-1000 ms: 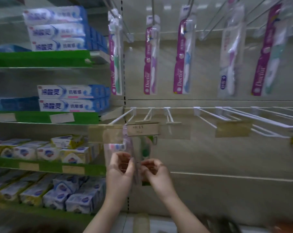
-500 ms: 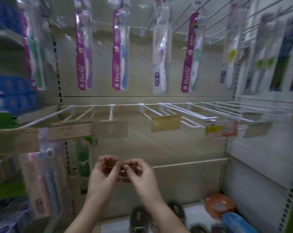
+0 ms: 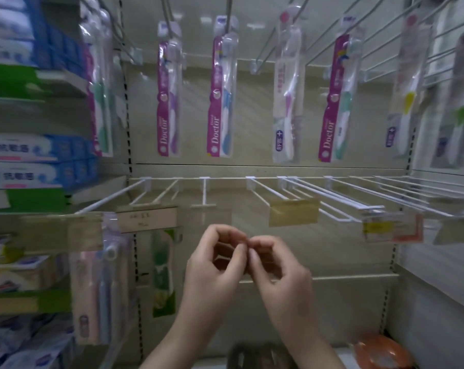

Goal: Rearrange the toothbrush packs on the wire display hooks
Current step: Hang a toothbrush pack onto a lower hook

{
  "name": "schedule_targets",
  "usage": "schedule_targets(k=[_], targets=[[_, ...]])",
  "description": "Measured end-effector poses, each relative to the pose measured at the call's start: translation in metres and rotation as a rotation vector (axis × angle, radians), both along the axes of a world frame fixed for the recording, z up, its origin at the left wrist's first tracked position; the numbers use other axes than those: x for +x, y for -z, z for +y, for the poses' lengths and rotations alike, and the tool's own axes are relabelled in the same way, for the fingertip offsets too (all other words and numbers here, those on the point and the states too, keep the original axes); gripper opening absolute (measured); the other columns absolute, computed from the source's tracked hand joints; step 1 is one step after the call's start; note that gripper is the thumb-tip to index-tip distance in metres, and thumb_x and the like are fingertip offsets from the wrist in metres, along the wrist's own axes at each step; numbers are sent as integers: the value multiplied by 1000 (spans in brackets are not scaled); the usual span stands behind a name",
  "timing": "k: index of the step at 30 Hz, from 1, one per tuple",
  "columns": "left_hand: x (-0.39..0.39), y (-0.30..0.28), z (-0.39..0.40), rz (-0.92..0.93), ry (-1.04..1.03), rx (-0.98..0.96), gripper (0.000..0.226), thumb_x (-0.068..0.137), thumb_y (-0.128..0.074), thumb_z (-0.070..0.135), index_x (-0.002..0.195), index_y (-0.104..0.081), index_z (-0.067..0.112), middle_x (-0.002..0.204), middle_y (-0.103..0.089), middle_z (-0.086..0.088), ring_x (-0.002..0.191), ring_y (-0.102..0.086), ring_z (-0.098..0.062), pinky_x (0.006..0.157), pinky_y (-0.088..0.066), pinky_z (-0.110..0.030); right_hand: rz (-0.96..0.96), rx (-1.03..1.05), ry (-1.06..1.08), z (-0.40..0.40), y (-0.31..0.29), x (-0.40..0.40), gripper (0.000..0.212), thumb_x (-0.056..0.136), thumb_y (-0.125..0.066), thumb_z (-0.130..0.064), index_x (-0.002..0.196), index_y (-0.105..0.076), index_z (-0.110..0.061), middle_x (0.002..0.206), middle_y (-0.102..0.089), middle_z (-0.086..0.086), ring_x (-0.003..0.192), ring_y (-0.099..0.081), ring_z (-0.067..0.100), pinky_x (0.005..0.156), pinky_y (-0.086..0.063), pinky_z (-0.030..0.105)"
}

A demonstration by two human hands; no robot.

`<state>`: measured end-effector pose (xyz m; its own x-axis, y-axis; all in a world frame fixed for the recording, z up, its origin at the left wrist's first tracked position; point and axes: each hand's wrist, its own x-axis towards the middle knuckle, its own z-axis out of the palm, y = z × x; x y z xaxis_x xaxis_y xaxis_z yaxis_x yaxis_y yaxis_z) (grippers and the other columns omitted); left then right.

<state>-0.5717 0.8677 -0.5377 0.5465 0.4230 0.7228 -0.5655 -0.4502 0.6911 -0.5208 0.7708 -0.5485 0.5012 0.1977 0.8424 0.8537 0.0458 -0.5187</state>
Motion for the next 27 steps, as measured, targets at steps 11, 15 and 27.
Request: schedule_targets(k=[11, 15, 27], targets=[[-16, -68, 15, -37, 32, -1, 16, 86, -60, 0, 83, -62, 16, 78, -70, -7, 74, -69, -19, 67, -58, -31, 78, 55, -244, 20, -66, -2, 22, 89, -59, -6, 87, -63, -28, 83, -72, -13, 77, -70, 2, 67, -55, 17], [-17, -100, 23, -5, 107, -69, 8, 89, -56, -2, 90, -61, 4, 85, -70, -16, 76, -70, -24, 65, -59, -28, 181, 78, -400, 34, -93, 8, 12, 92, -55, -9, 95, -63, -18, 89, -74, 2, 86, -71, 13, 75, -57, 28], [15, -160, 72, 82, 28, -244, 13, 92, -47, -4, 103, -54, -5, 96, -66, -26, 69, -65, -22, 49, -52, -22, 367, 13, -463, 93, -154, 34, 10, 94, -54, -8, 96, -58, -17, 97, -70, 8, 89, -70, 21, 79, -58, 32]])
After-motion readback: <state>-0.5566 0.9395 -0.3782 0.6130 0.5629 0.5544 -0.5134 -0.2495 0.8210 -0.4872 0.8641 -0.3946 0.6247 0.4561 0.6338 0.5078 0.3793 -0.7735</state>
